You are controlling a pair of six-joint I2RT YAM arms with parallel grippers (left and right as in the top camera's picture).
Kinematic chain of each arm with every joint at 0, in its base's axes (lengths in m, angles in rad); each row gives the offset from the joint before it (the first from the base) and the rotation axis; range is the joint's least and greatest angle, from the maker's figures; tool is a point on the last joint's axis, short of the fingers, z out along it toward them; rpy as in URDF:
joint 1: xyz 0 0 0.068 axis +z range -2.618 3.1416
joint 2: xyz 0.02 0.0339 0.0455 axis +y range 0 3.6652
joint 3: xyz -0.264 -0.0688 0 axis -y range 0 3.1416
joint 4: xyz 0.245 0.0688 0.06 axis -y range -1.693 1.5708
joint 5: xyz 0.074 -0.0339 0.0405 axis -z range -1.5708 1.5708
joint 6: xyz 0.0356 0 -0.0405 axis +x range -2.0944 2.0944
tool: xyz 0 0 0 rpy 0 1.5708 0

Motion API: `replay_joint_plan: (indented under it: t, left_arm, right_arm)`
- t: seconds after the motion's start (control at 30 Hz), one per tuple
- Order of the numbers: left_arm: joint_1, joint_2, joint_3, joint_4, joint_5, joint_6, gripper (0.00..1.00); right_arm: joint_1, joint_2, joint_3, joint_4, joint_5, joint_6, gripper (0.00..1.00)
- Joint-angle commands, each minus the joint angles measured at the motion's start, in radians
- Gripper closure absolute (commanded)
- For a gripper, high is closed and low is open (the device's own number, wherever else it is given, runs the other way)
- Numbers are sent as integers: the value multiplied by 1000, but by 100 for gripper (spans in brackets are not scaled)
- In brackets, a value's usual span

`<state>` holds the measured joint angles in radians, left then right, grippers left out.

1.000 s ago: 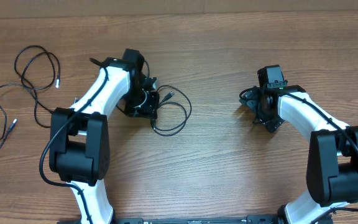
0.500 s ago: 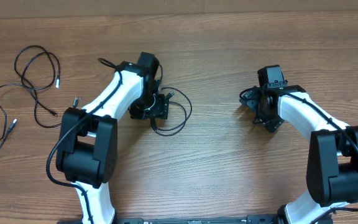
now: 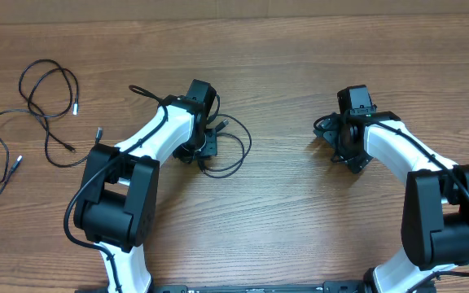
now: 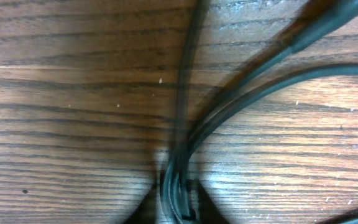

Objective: Untangle cables
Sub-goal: 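Lift the coiled black cable upward with the left gripper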

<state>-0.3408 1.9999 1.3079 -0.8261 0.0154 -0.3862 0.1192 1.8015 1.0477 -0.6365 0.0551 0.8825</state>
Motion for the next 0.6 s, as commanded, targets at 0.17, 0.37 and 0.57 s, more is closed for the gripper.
replay_joint_plan:
  t: [0.17,0.37,0.57]
  left_arm:
    - [-6,14,-27,-15,59,16,96]
    - [-6,-314,-27,-23,56,33,96]
    - [-6,-559,-28,5,-62,42,96]
  right_arm:
    - [3,8,-13,3,-35,8,0]
    - [3,8,-14,3,-35,8,0]
    - [3,8,-13,3,-35,8,0]
